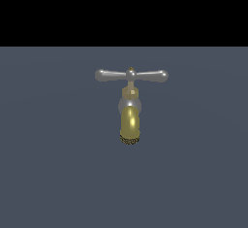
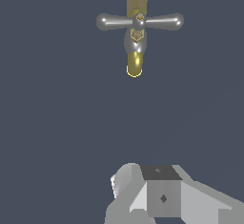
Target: Turn on the faucet by rotating a designated handle.
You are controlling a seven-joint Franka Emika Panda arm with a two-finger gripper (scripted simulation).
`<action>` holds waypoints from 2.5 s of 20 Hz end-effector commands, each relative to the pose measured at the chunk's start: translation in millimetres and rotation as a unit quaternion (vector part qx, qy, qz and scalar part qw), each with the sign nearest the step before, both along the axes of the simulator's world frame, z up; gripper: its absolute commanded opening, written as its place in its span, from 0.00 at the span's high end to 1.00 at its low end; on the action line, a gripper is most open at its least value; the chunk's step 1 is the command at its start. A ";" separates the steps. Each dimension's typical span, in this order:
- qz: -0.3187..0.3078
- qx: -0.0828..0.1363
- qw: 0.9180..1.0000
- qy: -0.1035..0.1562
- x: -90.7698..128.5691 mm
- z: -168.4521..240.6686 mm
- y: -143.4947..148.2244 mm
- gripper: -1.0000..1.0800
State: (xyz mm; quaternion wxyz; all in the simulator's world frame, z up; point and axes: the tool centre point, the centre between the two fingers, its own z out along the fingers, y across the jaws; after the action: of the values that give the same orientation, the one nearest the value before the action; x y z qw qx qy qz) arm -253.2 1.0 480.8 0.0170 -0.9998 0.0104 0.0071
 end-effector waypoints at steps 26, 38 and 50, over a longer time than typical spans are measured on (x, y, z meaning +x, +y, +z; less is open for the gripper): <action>-0.024 0.028 0.999 -0.002 30.6 0.3 15.2 1.00; -0.152 0.054 0.987 0.017 96.3 -26.3 26.1 1.00; -0.307 0.060 0.949 0.041 168.6 -74.3 40.3 1.00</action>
State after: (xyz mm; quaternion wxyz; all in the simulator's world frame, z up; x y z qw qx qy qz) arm -93.6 39.4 413.5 0.0776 -0.9507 0.2973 0.0411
